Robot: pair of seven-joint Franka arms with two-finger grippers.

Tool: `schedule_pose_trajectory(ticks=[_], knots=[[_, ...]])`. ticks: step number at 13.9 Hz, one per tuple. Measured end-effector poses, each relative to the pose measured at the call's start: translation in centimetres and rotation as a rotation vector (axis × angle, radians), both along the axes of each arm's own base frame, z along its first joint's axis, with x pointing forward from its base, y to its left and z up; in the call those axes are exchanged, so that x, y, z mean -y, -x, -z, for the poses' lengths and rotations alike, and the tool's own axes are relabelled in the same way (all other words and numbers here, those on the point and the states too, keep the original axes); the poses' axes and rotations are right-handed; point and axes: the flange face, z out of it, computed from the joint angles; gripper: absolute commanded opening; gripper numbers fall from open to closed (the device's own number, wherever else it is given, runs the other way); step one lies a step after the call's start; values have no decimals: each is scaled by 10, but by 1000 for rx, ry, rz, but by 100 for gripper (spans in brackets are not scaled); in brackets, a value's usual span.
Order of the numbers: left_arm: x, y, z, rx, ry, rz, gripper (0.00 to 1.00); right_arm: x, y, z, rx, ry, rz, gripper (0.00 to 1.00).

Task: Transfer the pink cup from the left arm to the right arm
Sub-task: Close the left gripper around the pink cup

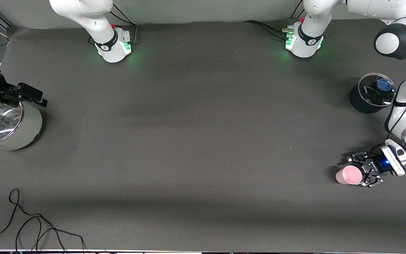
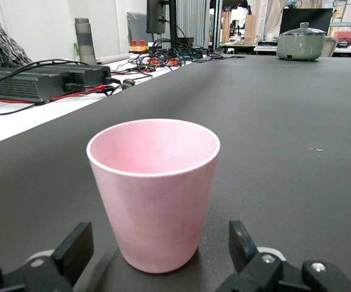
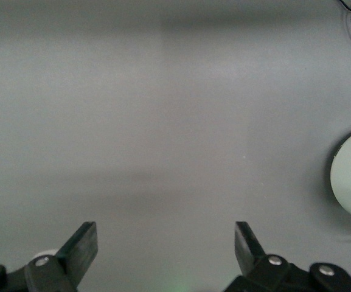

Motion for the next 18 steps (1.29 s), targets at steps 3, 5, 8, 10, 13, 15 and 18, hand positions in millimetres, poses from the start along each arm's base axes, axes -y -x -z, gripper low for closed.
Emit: schedule_pose_trajectory(ticks=[3,5,8,10,13,15,18], knots=[[2,-1,2,1,-4,-2,99,0,0,0,0,0,0,100],[8,-2,3,-1,-2,-1,99,0,0,0,0,0,0,100],[17,-3,6,-1,6,2,98,0,0,0,0,0,0,100],[22,-5,6,0,11,1,93,0,0,0,-1,0,0,100],[26,-7,6,4,17,-1,64,0,0,0,-1,0,0,100],[27,-7,5,5,18,-2,53,0,0,0,-1,0,0,100],[27,-8,5,5,19,-4,45,0,0,0,-1,0,0,100]])
